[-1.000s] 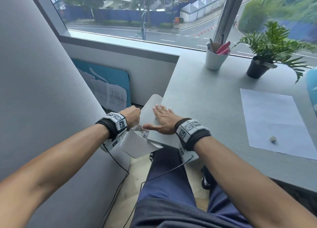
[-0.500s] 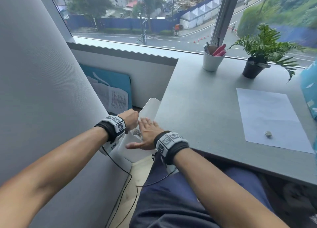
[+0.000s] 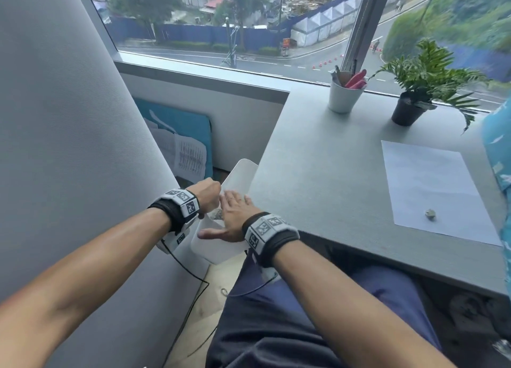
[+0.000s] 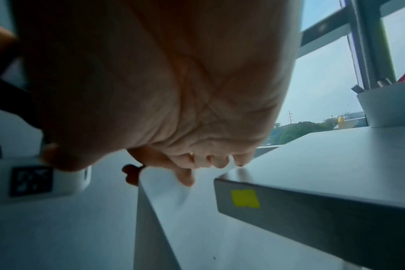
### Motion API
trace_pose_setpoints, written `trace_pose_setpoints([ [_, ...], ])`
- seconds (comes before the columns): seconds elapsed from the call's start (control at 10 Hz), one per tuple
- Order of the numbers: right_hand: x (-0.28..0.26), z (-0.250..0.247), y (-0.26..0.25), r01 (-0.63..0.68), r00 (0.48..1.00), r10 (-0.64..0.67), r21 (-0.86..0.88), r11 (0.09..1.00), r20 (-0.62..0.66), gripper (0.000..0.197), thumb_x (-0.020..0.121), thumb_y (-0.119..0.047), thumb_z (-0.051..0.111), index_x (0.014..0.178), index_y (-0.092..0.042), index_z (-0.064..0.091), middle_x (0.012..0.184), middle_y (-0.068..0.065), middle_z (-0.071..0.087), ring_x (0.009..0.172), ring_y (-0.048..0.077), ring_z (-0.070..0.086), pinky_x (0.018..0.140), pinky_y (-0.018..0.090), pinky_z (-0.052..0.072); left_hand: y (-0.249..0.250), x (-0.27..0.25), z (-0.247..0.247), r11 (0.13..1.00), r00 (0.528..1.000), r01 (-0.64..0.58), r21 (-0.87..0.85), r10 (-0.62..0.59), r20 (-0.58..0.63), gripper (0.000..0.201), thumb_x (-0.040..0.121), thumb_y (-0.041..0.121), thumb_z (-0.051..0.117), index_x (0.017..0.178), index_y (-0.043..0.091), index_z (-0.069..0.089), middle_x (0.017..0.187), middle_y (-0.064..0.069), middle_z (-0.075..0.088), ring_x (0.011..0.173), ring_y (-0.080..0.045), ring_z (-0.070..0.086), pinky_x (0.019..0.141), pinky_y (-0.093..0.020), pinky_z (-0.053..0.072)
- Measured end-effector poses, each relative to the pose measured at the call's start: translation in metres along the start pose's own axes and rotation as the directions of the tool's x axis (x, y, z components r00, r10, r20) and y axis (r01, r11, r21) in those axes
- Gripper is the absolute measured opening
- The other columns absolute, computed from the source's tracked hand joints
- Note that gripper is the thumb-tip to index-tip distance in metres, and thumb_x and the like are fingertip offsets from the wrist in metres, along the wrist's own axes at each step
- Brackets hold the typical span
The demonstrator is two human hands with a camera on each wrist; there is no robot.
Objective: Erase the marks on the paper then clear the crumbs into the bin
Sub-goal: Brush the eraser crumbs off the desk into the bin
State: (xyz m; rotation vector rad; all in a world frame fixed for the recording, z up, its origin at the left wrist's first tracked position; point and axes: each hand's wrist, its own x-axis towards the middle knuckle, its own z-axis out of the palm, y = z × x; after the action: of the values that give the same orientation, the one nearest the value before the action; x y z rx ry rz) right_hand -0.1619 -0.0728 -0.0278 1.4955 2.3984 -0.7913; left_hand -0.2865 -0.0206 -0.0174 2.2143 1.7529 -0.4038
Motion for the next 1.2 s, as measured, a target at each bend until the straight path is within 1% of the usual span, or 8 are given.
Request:
trace_pose_setpoints([
  [0.1,-0.012,-0.004,0.017,-0.115,0.975,0.121,0.043,0.992,-0.187,0.122,0.074,-0.087,0.035,0.152,0.0,-0.001,0.161,0.018,-0.004,0.149,0.031,-0.003,0.121,0.048,0.0,-0.005,-0.003,0.004,1.0,1.0,-0.01,-0.01,0.01,0.004,0.024,0.097,0.01,0.048,0.109,-0.004,0.063,0.112,-0.022,0.064,0.104,-0.038,0.061,0.085,-0.037,0.047],
  [0.2,-0.039,-0.005,0.069,-0.465,0.848,0.478,0.111,0.878,-0.228,0.129,0.071,-0.091,0.025,0.15,0.007,-0.004,0.158,0.027,-0.009,0.148,0.038,-0.006,0.121,0.048,-0.001,-0.011,-0.006,0.008,1.0,1.0,-0.014,-0.004,0.014,0.009,0.022,0.096,0.011,0.048,0.1,-0.002,0.065,0.101,-0.019,0.067,0.095,-0.035,0.064,0.077,-0.034,0.049],
  [0.3,-0.05,0.007,0.077,-0.509,0.844,0.515,0.076,0.857,-0.149,0.135,0.066,-0.093,0.03,0.149,0.005,-0.014,0.156,0.024,-0.02,0.146,0.039,-0.018,0.12,0.05,-0.006,-0.012,-0.007,0.01,1.0,0.997,0.003,0.007,-0.004,0.083,0.025,0.093,0.003,0.047,0.074,-0.003,0.063,0.071,-0.016,0.069,0.06,-0.027,0.068,0.054,-0.031,0.056],
  [0.4,-0.026,0.018,0.031,-0.204,0.971,0.203,0.008,0.979,-0.122,0.133,0.064,-0.092,0.039,0.152,-0.004,-0.009,0.159,0.015,-0.018,0.145,0.038,-0.02,0.119,0.051,-0.007,-0.011,-0.008,0.011,1.0,0.993,0.007,0.02,-0.009,0.115,0.032,0.09,-0.001,0.043,0.061,-0.001,0.058,0.051,-0.012,0.061,0.04,-0.022,0.059,0.038,-0.026,0.05],
  [0.5,0.0,0.009,-0.007,-0.016,1.0,0.016,-0.084,0.996,-0.006,0.117,0.072,-0.087,0.041,0.154,-0.01,0.007,0.163,0.011,-0.003,0.149,0.031,-0.008,0.12,0.053,-0.003,-0.015,-0.008,0.013,1.0,0.995,0.021,-0.013,-0.019,0.098,0.033,0.09,0.001,0.04,0.059,0.003,0.05,0.05,-0.011,0.056,0.043,-0.027,0.063,0.034,-0.025,0.046],
  [0.6,0.007,-0.021,0.001,-0.014,0.997,0.011,-0.037,0.999,-0.077,0.113,0.073,-0.079,0.054,0.154,-0.014,0.011,0.162,0.012,-0.002,0.15,0.029,-0.001,0.119,0.053,0.002,-0.023,-0.002,0.018,0.991,0.994,0.061,-0.121,-0.048,0.103,0.032,0.09,0.0,0.039,0.061,-0.001,0.052,0.053,-0.014,0.057,0.045,-0.03,0.066,0.038,-0.032,0.051],
  [0.8,-0.02,-0.075,0.104,-0.422,0.905,0.424,-0.066,0.904,0.023,0.147,0.037,-0.048,0.095,0.149,-0.046,-0.001,0.157,0.023,-0.017,0.144,0.052,-0.002,0.109,0.071,0.018,-0.042,0.025,0.051,0.972,0.991,0.123,-0.199,-0.111,0.069,0.025,0.1,0.013,0.042,0.1,-0.003,0.06,0.096,-0.019,0.067,0.082,-0.032,0.069,0.059,-0.03,0.049],
  [1.2,-0.016,-0.075,0.122,-0.489,0.864,0.482,0.014,0.872,0.147,0.155,0.038,-0.035,0.095,0.14,-0.059,-0.02,0.154,0.026,-0.024,0.14,0.055,-0.013,0.107,0.072,0.024,-0.08,0.169,0.128,0.97,0.961,0.2,-0.138,-0.166,0.222,0.027,0.09,0.005,0.045,0.1,-0.004,0.069,0.097,-0.021,0.071,0.091,-0.038,0.068,0.066,-0.034,0.049],
])
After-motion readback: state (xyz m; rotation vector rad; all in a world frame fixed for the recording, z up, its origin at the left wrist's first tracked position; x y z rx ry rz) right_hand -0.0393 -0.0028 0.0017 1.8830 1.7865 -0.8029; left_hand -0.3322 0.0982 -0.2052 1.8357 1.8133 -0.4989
